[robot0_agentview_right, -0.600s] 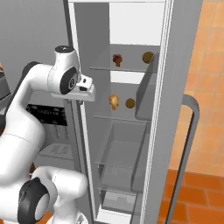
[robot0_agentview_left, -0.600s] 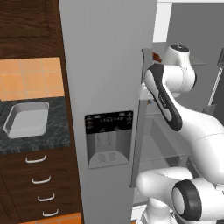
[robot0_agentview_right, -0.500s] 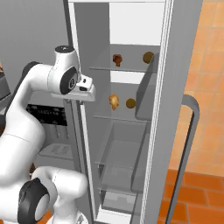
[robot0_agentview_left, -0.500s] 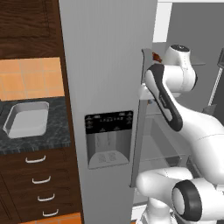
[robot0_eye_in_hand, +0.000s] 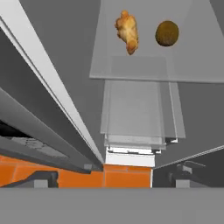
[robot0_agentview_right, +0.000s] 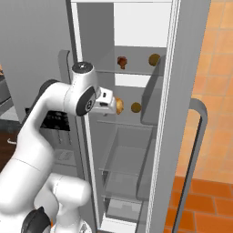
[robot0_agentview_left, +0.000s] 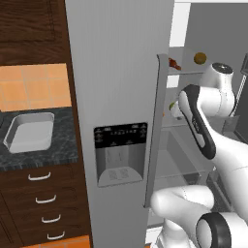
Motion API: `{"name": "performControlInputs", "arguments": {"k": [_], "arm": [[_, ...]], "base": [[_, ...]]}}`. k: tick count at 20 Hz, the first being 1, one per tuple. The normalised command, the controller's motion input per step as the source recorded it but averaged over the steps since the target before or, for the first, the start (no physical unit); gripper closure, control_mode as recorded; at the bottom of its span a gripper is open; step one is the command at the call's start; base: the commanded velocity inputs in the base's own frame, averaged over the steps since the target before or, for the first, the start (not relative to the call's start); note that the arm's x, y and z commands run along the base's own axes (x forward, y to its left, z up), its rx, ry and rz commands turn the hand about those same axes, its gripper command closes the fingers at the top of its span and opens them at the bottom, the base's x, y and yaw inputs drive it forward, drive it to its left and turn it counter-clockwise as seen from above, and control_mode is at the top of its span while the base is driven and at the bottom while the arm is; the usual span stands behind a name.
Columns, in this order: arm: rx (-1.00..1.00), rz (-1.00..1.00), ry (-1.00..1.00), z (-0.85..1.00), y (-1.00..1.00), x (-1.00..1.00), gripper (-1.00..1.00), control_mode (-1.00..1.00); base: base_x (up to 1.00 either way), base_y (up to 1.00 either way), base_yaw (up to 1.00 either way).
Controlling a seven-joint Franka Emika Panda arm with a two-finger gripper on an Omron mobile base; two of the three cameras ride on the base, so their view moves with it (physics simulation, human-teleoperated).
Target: Place one avocado and one chicken drumstick in each tupperware on the nearby counter, to pack two identical lunches.
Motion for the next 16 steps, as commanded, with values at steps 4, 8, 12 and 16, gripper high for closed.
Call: {"name": "performControlInputs", "arguments": {"k": [4, 8, 12, 16], "arm": [[-0.13, -0.02, 0.0, -0.34, -0.61, 0.06, -1.0, -1.0], [-0.02, 0.01, 0.0, -0.24, -0.41, 0.32, -1.0, -1.0], [0.0, 0.01, -0.05, -0.06, -0.43, 0.51, -1.0, -1.0], [0.04, 0.0, -0.04, -0.02, -0.37, 0.64, -1.0, -1.0]], "base": [[0.0, 0.0, 0.0], [0.0, 0.0, 0.0], [0.0, 0.0, 0.0], [0.0, 0.0, 0.0]]}}
